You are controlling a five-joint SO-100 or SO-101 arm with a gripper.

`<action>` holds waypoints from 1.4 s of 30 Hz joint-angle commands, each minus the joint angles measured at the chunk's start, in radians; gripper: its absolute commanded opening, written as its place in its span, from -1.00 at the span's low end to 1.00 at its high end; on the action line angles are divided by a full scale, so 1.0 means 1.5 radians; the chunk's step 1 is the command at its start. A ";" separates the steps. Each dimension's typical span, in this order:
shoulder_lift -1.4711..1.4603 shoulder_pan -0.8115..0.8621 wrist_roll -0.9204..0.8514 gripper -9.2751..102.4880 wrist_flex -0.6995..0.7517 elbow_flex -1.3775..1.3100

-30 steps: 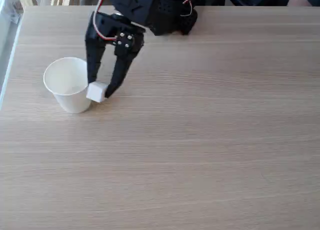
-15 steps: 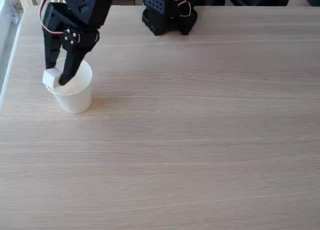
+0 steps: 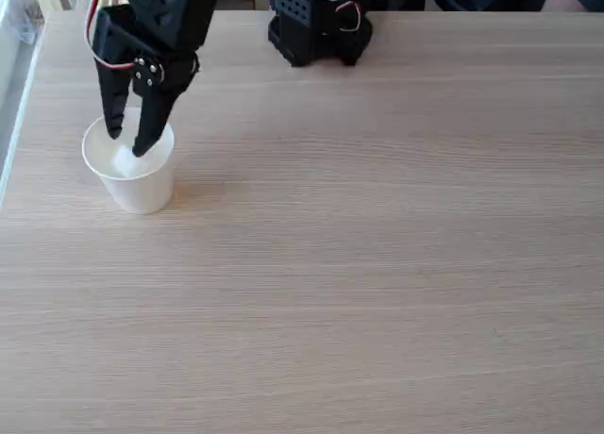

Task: Grasp a block and put it in the bin.

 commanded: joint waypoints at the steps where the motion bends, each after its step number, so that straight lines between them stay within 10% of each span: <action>1: 0.018 0.004 -0.014 -0.39 -0.017 -0.008; 22: 0.297 -0.238 0.012 -0.83 -0.131 0.186; 42: 0.840 -0.546 -0.047 -0.83 0.114 0.694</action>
